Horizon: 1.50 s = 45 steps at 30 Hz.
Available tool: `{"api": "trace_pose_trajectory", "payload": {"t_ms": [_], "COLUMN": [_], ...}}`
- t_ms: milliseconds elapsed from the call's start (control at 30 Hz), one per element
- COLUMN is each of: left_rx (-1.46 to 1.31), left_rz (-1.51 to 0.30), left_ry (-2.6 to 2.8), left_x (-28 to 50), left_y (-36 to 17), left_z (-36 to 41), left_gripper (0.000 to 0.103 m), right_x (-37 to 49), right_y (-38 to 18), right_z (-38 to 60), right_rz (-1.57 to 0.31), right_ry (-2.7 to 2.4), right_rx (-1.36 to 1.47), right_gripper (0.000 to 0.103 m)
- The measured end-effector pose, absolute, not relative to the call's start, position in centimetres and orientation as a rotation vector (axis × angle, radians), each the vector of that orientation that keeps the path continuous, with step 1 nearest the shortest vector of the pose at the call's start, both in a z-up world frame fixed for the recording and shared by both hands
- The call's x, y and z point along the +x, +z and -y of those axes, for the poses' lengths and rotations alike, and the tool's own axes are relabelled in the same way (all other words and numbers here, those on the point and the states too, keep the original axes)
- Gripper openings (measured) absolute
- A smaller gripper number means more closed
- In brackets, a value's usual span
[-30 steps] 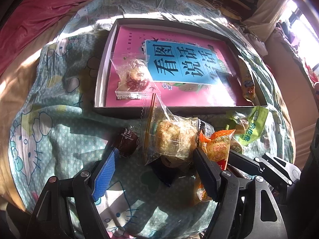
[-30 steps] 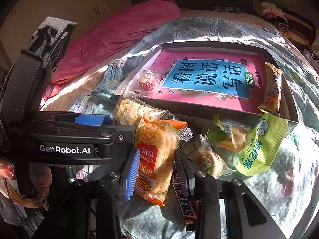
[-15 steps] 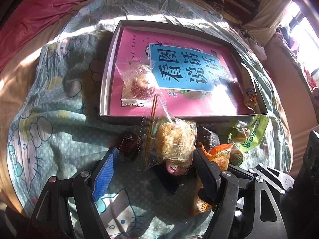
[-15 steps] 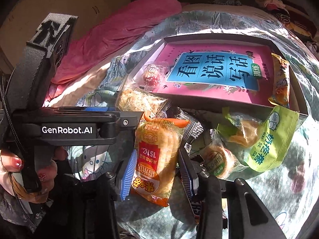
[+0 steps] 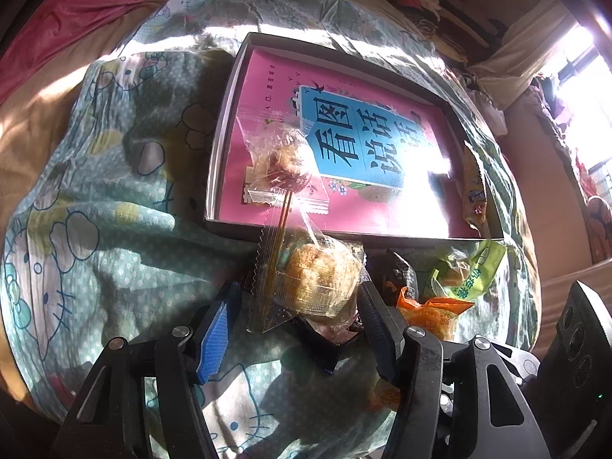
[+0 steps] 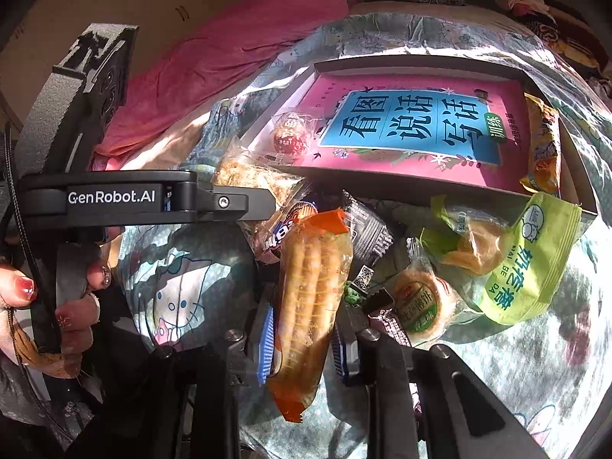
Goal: Organize snacks
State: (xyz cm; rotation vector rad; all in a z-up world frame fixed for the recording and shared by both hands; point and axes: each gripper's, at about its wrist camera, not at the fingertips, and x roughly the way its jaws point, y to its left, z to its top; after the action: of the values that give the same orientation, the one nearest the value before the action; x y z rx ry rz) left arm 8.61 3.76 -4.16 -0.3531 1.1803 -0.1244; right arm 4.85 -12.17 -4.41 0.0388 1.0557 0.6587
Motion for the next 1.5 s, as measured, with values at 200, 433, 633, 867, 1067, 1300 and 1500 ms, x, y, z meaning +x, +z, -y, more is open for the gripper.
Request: {"api": "trace_pose_trajectory", "payload": {"t_ms": [200, 433, 633, 867, 1067, 1300, 1500], "left_rx": [-0.43, -0.535, -0.569, -0.562, -0.547, -0.532, -0.539], "left_rz": [-1.185, -1.166, -1.14, -1.142, -1.134, -1.105, -1.091], "left_ry": [-0.128, -0.156, -0.188, -0.213, -0.219, -0.241, -0.244], "left_x": [8.6, 8.1, 8.0, 7.9, 8.0, 7.9, 7.7], "left_y": [-4.2, -4.0, -3.3, -3.1, -3.0, -1.8, -1.2], "left_z": [-5.2, -6.6, -6.9, -6.4, -5.7, -5.3, -5.8], "left_gripper": [0.049, 0.039, 0.032, 0.032, 0.032, 0.032, 0.032], "right_x": [5.2, 5.6, 5.7, 5.7, 5.6, 5.7, 5.7], "right_y": [-3.5, -2.9, -2.7, -2.7, -2.4, -1.9, -1.8], "right_z": [14.5, 16.2, 16.5, 16.5, 16.7, 17.1, 17.5], "right_rz": [-1.033, -1.013, -1.007, -1.009, -0.994, -0.971, -0.964], "right_ry": [0.623, 0.582, 0.576, 0.577, 0.568, 0.555, 0.547], "right_rx": [0.125, 0.175, 0.193, 0.199, 0.199, 0.208, 0.212], "right_gripper": [0.023, 0.023, 0.023, 0.023, 0.023, 0.023, 0.023]}}
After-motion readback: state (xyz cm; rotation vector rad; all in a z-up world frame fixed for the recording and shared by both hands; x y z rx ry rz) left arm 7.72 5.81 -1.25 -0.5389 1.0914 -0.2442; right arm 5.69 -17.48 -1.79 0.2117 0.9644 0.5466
